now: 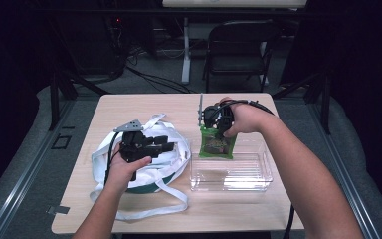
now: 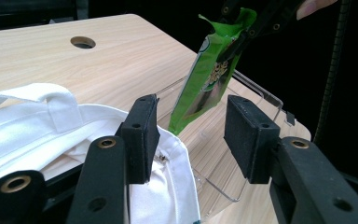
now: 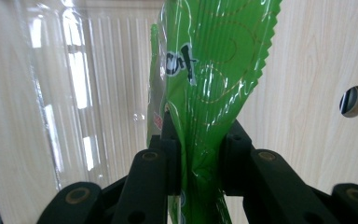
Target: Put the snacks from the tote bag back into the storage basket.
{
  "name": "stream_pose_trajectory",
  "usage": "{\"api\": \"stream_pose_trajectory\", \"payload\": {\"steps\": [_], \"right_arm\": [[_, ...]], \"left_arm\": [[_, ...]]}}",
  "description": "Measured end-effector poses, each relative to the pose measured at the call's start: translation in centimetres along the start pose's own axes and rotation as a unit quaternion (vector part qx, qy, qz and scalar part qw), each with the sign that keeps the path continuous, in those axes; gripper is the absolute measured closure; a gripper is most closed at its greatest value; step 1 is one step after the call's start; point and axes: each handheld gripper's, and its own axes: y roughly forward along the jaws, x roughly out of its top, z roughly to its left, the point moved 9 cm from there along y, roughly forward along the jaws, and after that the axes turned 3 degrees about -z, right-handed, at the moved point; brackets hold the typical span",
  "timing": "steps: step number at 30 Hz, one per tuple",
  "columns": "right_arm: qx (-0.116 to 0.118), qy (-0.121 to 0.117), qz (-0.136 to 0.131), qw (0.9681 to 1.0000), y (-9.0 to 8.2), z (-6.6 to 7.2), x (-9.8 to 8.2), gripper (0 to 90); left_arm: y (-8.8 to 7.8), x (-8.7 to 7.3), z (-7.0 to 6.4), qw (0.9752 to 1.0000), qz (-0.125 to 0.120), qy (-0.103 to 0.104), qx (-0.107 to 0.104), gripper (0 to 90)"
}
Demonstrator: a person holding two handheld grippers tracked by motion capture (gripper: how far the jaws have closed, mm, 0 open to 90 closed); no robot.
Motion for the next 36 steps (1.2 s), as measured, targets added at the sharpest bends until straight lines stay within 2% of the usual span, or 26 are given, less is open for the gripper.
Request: {"api": "stream_pose_trajectory", "payload": {"steps": [2, 3, 7, 10, 18, 23, 36], "right_arm": [[-0.002, 0.002, 0.002, 1.0, 0.2, -0.2, -0.1, 75.4], [-0.006, -0.004, 0.008, 0.9999, 0.2, -0.4, -0.1, 75.4], [-0.012, 0.0, 0.005, 0.9999, 0.7, -0.6, -0.1, 75.4], [-0.01, 0.0, -0.001, 0.9999, 1.0, -0.6, 0.0, 75.4], [-0.017, -0.008, 0.009, 0.9998, 2.4, -0.6, 0.3, 75.4], [-0.024, -0.021, 0.004, 0.9995, 2.8, -0.7, 1.1, 75.4], [-0.025, -0.023, 0.0, 0.9994, 3.7, -1.2, 2.1, 75.4]], "left_arm": [[0.0, 0.0, 0.0, 1.0, 0.0, 0.0, 0.001, 54.3], [0.0, 0.0, 0.0, 1.0, 0.0, 0.0, 0.0, 54.3], [-0.1, 0.0, 0.1, 1.0, 0.0, -0.001, 0.001, 54.4], [-0.1, 0.0, 0.1, 1.0, 0.0, -0.001, 0.001, 54.4], [0.1, -0.1, 0.1, 1.0, 0.003, -0.001, 0.003, 54.4], [0.0, -0.2, 0.2, 1.0, 0.001, -0.002, 0.003, 54.5], [-0.3, -0.1, 0.4, 1.0, -0.003, -0.004, 0.005, 54.5]]}}
